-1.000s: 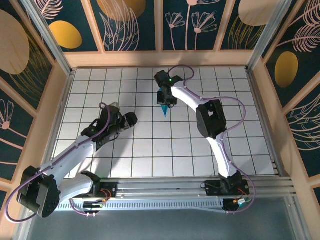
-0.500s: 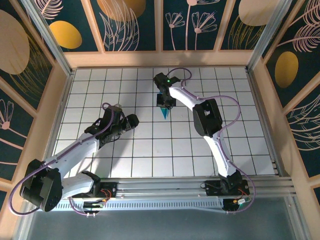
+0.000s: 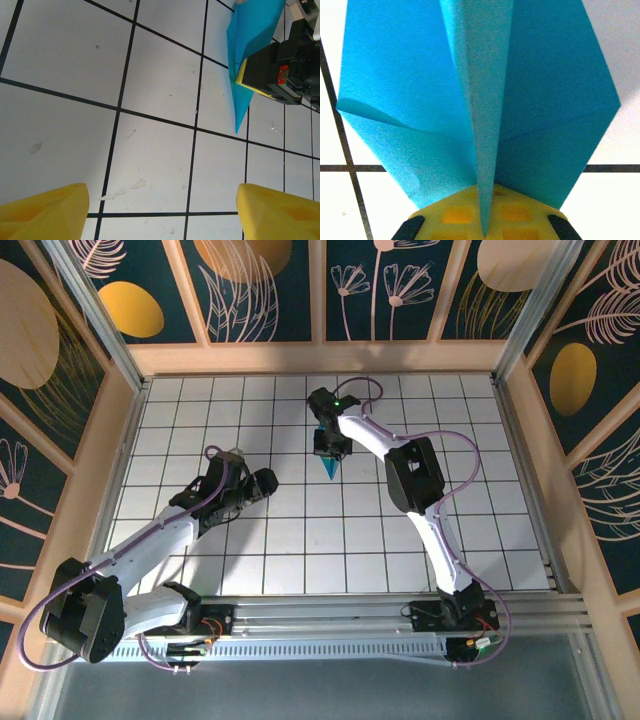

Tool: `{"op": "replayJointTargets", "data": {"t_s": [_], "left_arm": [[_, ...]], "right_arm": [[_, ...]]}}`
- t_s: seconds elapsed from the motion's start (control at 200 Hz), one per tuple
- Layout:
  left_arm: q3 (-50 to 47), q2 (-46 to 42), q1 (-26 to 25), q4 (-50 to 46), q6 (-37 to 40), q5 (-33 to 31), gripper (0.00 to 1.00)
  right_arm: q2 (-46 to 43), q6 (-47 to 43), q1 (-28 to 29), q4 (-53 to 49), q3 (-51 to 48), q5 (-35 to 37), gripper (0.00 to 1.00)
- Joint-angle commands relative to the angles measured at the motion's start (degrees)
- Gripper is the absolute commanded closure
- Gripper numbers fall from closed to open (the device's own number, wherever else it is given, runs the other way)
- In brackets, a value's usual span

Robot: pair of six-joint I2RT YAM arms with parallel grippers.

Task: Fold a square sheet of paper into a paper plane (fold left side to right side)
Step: Place the paper plane at the top-center of the table.

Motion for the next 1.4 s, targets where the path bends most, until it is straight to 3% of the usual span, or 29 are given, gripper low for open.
{"op": "replayJointTargets", "data": {"t_s": [0.0,0.245,0.516,1.391], "left_arm": [[0.40,0.16,0.49,-0.02,0.28,0.65,0.23],[0.44,-0.25,0.48,-0.56,0.55,0.13,0.22],[0.00,-0.75,0.48,-0.73,0.37,0.00,0.22],[1.67,0.61,0.48,-0.81,0.90,-0.72,0.22]], "right_arm": [[1.69,-0.23,-0.30,-0.39,-1.98,-0.20,0.98],[1.61,1.20,-0.18,-0.57,-3.09,-0.14,0.88],[-0.82,2.82,0.41,0.31,-4.75,4.53,0.79],[-7.30,1.37,0.89,2.67,-8.37,3.72,0.70]]}}
